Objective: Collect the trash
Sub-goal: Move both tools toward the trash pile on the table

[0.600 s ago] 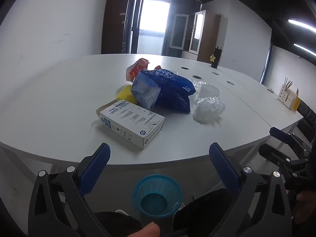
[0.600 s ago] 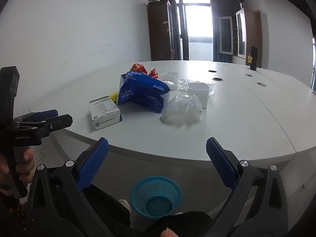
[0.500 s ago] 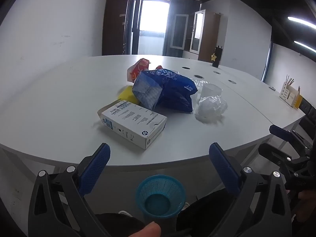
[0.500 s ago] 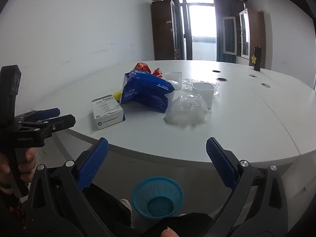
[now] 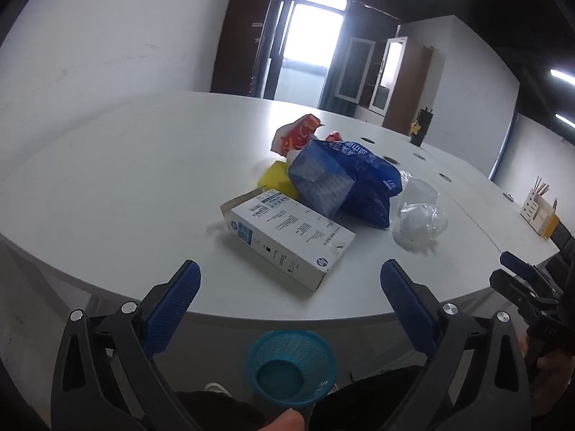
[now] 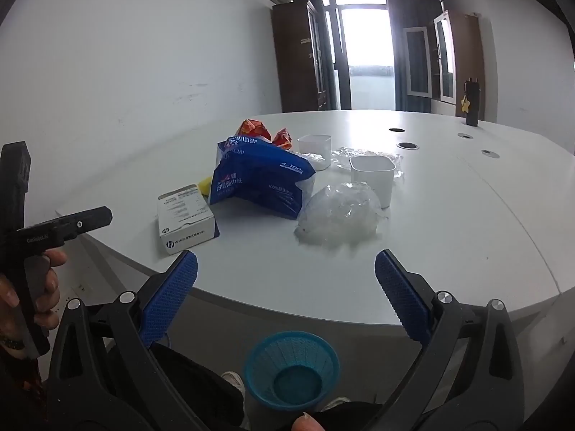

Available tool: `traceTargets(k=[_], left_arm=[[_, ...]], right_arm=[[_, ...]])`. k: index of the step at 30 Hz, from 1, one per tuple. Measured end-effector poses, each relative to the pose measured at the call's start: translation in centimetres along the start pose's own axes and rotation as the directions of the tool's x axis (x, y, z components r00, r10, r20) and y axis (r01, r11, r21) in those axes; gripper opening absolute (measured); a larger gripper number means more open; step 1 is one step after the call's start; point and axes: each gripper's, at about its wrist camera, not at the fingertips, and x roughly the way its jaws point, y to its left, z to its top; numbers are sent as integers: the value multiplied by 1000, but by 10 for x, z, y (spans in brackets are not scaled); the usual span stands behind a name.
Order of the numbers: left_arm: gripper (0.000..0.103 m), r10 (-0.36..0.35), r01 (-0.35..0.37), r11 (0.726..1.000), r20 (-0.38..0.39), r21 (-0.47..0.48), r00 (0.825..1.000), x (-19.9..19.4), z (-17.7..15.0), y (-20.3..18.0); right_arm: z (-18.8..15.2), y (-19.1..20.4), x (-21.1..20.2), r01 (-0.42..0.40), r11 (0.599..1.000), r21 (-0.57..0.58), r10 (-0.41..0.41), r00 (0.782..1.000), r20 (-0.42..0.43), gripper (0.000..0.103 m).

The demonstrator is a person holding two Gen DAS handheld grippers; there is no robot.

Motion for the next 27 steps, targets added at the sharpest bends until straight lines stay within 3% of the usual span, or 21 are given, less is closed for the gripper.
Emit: traceTargets(k=[11, 18, 21, 24, 27], left_arm=[[98, 49, -51, 994, 15, 99, 999, 14, -8, -21], [97, 0, -6, 992, 46, 124, 999, 4, -13, -33], [97, 24, -33, 987, 57, 157, 998, 1, -17, -42], [97, -30, 26, 979, 21, 200, 999, 7, -22, -48], [97, -9, 2, 977, 30, 213, 1000, 8, -24, -52]], right_arm=[[-2, 0, 1, -10, 1000, -3, 10, 1000, -2, 95], [-2, -2, -3, -14, 1000, -16, 14, 1000, -3, 95], [-1, -7, -5, -5, 1000, 1, 5, 1000, 4, 95], [-1, -8, -6, -17, 1000, 8, 17, 1000, 8, 95], [-2, -9, -4, 2, 1000, 5, -2, 1000, 1, 95]])
